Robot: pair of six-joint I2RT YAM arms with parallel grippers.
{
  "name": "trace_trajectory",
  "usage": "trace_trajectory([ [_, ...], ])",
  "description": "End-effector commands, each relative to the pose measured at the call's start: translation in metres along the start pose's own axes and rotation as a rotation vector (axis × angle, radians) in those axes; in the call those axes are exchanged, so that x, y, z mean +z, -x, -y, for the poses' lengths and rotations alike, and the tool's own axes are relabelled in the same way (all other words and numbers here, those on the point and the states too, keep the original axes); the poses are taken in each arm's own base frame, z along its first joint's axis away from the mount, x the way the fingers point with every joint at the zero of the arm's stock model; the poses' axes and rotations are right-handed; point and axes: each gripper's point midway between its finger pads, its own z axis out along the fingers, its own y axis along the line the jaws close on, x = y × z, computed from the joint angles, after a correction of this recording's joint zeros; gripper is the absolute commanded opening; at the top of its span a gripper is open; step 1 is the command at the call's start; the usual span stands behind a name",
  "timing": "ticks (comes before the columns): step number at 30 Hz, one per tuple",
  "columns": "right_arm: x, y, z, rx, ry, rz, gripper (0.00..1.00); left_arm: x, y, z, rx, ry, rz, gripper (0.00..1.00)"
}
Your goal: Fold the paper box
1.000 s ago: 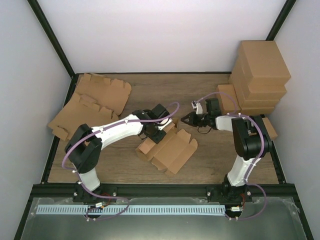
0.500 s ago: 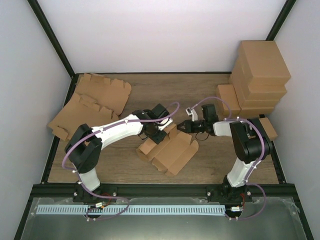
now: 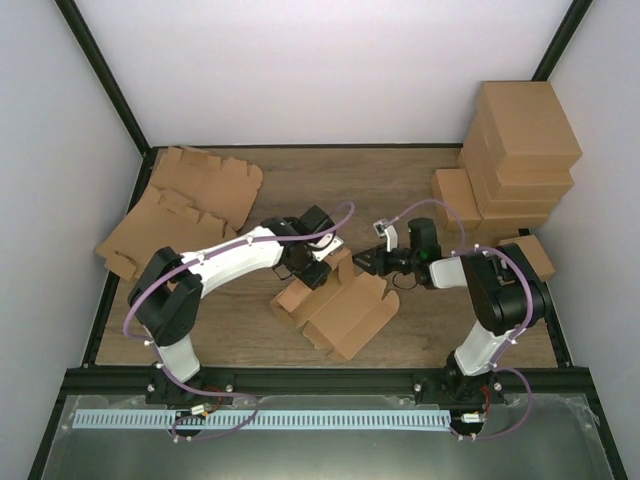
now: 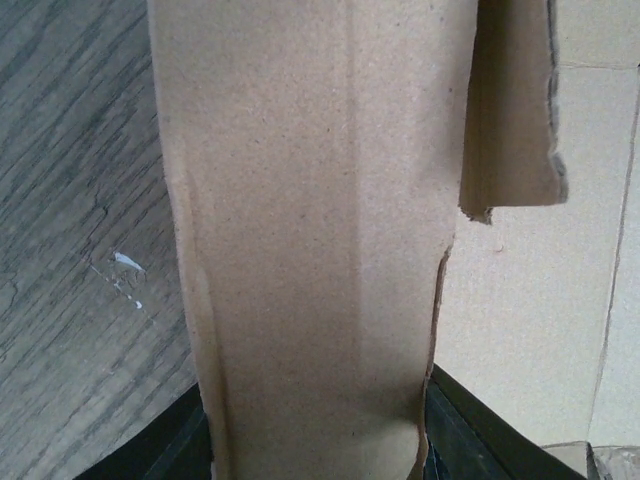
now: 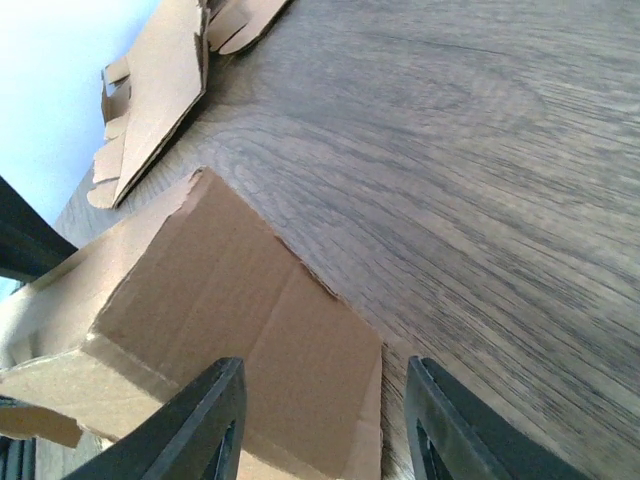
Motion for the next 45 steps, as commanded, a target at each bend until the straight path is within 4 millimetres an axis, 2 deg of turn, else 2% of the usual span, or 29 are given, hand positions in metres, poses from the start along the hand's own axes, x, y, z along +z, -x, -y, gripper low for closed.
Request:
trace_trajectory([
  [1, 0.007, 0.011, -0.041, -0.193, 0.14, 0.028, 0.45, -0.008, 0.011, 0.005, 0.023, -0.029, 0.054, 0.46],
  [4, 0.003, 0.011, -0.041, -0.201, 0.124, 0.045, 0.44, -0.009, 0.009, 0.005, 0.025, -0.025, 0.053, 0.46],
  [9, -0.01, 0.013, -0.031, -0.211, 0.017, 0.105, 0.42, -0.011, 0.007, 0.001, 0.03, -0.001, 0.049, 0.46],
  [18, -0.015, 0.006, -0.055, -0.329, 0.138, 0.119, 0.41, -0.014, 0.004, 0.009, 0.047, -0.042, 0.047, 0.46],
  [29, 0.008, -0.008, -0.054, -0.385, 0.094, 0.046, 0.41, -0.019, 0.006, 0.013, 0.037, -0.065, 0.053, 0.45],
  [38, 0.01, -0.007, -0.054, -0.45, 0.035, 0.073, 0.44, -0.033, 0.014, 0.034, 0.043, -0.18, 0.069, 0.46],
  [45, 0.011, -0.003, -0.047, -0.449, -0.014, 0.083, 0.38, -0.046, 0.016, 0.045, 0.053, -0.244, 0.093, 0.46],
])
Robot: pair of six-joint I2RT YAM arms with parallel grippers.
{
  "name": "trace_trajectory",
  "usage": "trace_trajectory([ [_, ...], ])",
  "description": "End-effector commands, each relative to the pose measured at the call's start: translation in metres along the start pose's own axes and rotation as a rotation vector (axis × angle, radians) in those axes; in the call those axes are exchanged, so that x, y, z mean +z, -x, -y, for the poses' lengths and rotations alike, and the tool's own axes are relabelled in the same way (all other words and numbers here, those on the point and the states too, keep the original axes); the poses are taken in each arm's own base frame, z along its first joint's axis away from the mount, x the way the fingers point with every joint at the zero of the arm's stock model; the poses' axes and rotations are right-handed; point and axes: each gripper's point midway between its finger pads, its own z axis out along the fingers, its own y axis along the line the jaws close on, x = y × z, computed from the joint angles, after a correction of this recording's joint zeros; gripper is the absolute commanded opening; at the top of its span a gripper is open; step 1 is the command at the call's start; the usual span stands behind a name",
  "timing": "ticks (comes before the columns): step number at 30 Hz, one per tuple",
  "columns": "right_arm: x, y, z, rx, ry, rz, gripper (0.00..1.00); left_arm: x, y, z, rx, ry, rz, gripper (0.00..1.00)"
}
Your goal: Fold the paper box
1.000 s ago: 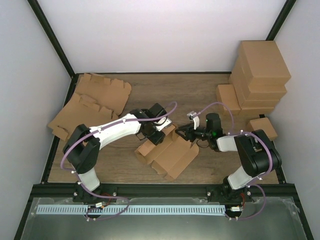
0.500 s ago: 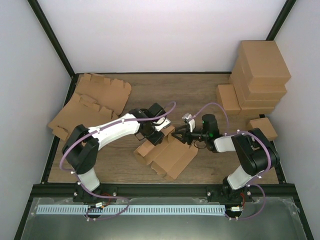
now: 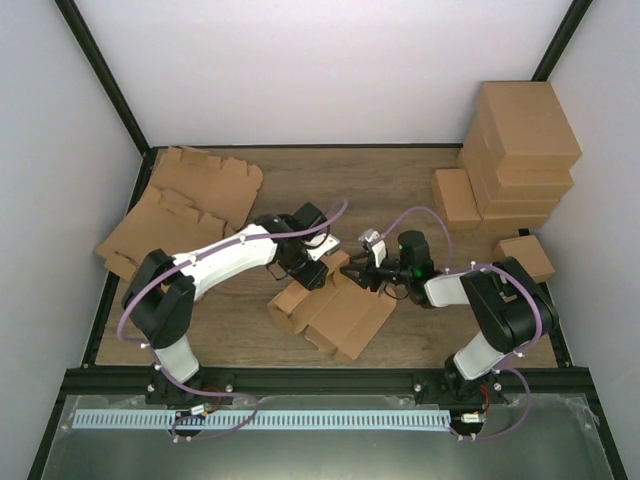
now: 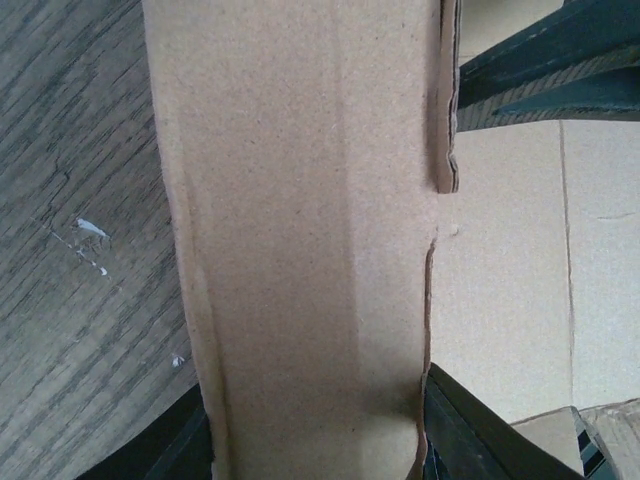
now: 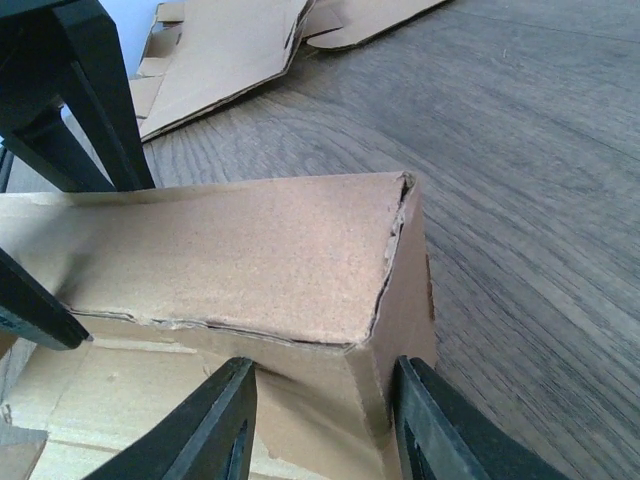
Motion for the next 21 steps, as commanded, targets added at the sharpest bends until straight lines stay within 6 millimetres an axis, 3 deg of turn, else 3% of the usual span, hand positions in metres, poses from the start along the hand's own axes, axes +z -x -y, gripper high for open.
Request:
trace_trajectory([
  [1, 0.003, 0.009, 0.003, -0.054, -0.044, 0.02, 0.38, -0.031, 0.025, 0.04, 0.079, -0.16, 0.119, 0.46],
  [11, 0.004, 0.009, 0.004, -0.063, -0.072, 0.018, 0.4, -0.051, 0.035, 0.053, 0.055, -0.329, 0.175, 0.46],
  [21, 0.009, 0.004, 0.008, -0.02, -0.069, -0.008, 0.42, -0.051, 0.035, 0.049, 0.032, -0.354, 0.178, 0.46],
])
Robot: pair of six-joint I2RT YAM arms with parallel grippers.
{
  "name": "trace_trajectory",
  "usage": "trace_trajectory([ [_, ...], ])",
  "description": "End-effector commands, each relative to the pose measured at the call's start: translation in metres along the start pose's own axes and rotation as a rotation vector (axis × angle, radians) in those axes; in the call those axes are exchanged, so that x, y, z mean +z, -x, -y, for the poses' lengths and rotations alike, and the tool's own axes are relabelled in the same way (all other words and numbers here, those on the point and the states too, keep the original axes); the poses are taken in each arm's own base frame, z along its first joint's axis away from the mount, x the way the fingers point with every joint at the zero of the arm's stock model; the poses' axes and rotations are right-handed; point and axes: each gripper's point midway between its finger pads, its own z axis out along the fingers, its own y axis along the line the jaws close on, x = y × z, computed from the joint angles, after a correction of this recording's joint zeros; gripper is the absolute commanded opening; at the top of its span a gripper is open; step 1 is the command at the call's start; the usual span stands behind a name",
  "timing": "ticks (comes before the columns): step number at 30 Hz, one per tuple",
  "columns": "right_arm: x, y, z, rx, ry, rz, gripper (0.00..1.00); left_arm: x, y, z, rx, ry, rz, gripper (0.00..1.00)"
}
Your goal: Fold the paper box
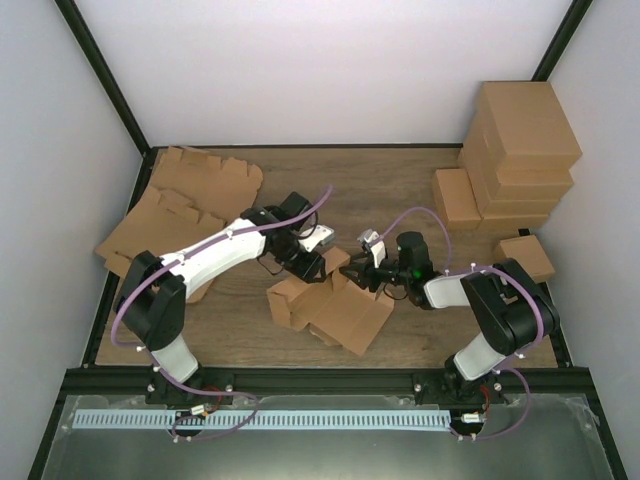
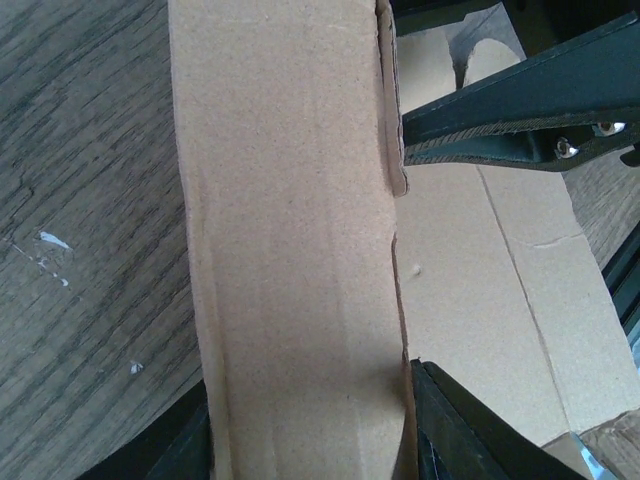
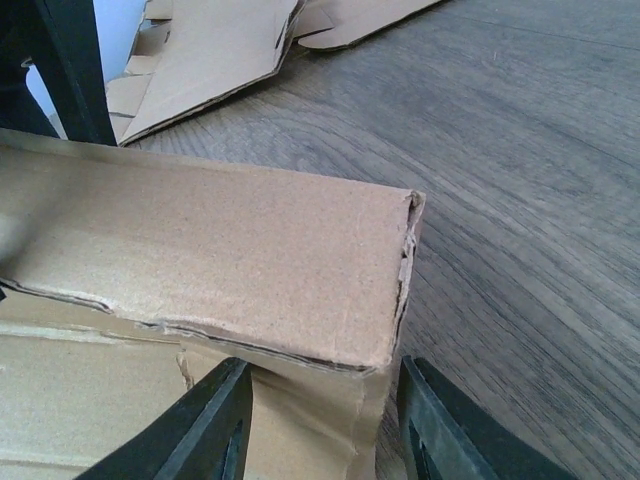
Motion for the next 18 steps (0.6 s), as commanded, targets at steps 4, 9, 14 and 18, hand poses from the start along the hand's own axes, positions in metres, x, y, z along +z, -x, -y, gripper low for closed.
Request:
trace_trajectory([
  [4, 0.009, 0.002, 0.007, 0.022, -0.039, -0.007, 0.42, -0.011, 0.019, 0.039, 0.085, -0.166, 0.073, 0.52],
  [9, 0.011, 0.006, 0.006, 0.028, -0.028, 0.007, 0.42, 0.001, 0.01, 0.03, 0.074, -0.141, 0.038, 0.58],
  [14, 0.015, 0.01, 0.002, 0.013, -0.013, 0.017, 0.42, 0.012, 0.007, 0.025, 0.066, -0.135, 0.016, 0.59],
  [18, 0.017, 0.013, 0.001, 0.002, -0.006, 0.027, 0.42, 0.017, 0.009, 0.017, 0.059, -0.101, 0.017, 0.6],
])
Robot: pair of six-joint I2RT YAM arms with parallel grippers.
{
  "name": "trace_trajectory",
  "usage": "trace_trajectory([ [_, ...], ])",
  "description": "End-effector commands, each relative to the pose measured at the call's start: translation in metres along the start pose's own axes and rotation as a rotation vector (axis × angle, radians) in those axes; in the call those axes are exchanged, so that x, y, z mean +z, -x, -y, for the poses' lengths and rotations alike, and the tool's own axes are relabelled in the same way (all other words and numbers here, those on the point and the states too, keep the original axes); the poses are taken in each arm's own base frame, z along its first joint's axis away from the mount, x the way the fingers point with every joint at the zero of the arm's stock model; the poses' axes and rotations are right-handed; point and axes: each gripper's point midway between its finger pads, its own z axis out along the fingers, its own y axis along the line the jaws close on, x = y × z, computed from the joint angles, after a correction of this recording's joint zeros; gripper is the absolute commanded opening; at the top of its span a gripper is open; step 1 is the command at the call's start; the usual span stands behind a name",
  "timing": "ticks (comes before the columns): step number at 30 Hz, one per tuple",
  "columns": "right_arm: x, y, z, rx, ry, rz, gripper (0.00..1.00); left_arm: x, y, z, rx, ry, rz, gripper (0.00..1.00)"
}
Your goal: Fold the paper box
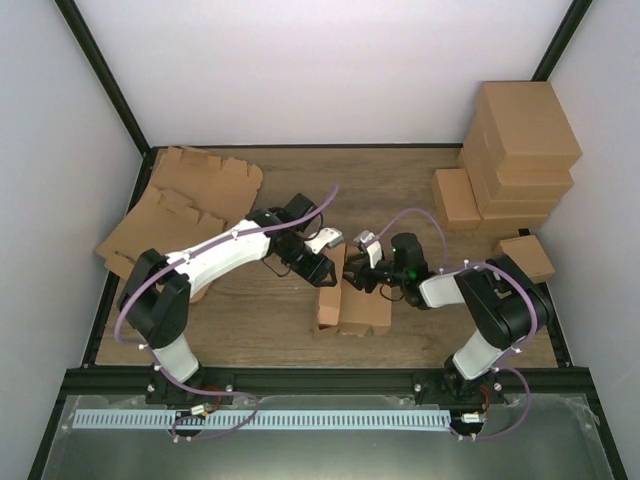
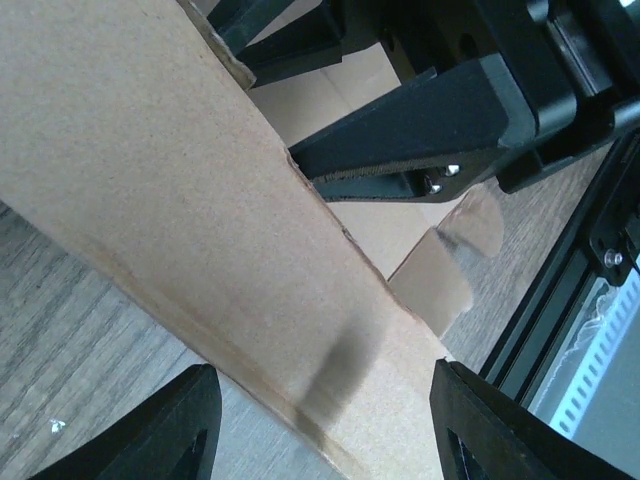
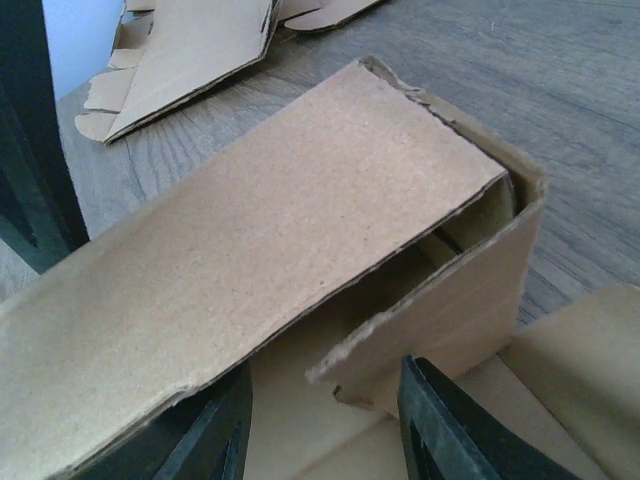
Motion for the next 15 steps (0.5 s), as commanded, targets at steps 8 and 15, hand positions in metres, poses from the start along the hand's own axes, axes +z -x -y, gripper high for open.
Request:
trace_trajectory([
  [8, 0.009, 0.022, -0.001, -0.047, 0.015, 0.046, 0.42, 0.006, 0.015, -0.029, -0.068, 0.148, 0.058, 0.78],
  [15, 0.012, 0.022, 0.001, -0.052, 0.011, 0.041, 0.41, 0.011, 0.027, -0.029, -0.095, 0.134, 0.088, 0.79],
])
